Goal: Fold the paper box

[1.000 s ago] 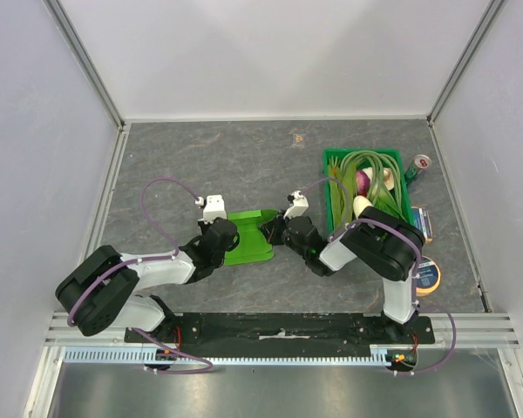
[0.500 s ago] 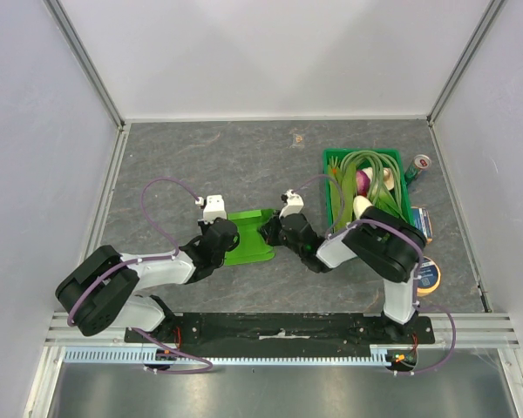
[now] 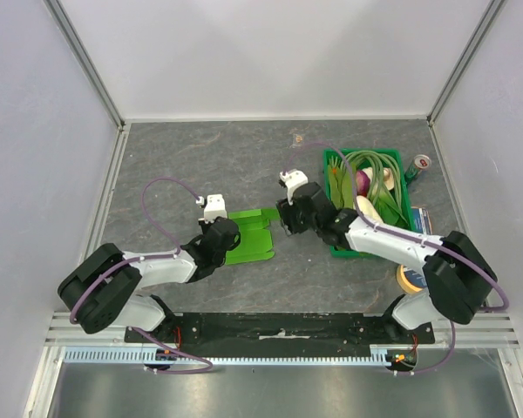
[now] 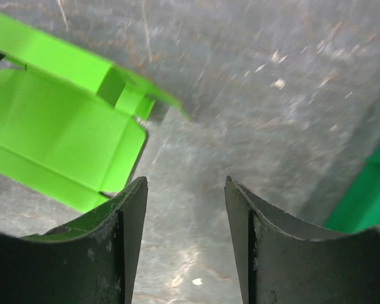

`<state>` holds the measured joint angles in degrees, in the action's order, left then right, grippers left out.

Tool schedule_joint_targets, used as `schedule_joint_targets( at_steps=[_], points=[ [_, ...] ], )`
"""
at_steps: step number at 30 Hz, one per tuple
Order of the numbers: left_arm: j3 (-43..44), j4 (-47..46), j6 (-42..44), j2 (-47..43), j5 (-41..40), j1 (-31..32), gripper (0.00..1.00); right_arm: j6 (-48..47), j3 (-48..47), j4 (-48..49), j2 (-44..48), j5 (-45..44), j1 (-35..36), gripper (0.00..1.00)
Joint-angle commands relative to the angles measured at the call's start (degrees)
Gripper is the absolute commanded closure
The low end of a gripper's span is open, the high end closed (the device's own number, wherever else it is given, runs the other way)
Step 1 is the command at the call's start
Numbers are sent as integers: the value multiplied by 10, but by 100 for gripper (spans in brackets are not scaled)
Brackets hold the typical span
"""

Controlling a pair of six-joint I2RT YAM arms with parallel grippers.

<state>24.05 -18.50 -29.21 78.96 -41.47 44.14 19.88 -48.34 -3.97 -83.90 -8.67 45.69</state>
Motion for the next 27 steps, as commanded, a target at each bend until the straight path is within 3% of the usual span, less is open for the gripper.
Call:
schedule_joint_targets(
  at_steps=[1,9,11,18,23,24,27],
  points=[
    [9,23,-24,4,-14,2,98,-163,-81,-78,-22,73,-52,40],
    [5,24,-20,-8,-15,2,98,-312,-209,-95,-136,224,-69,41],
    [5,24,-19,-11,-14,2,98,-317,-230,-131,-172,238,-69,43],
    [2,22,-21,-12,-12,2,98,-316,-263,-119,-210,212,-67,51],
    [1,22,-22,-12,-12,2,98,-268,-265,-120,-218,234,-59,72],
    [1,22,-23,-12,-12,2,98,-253,-268,-119,-219,239,-56,82],
    [2,21,-23,-9,-11,2,98,-168,-263,-105,-223,235,-46,97]
  ],
)
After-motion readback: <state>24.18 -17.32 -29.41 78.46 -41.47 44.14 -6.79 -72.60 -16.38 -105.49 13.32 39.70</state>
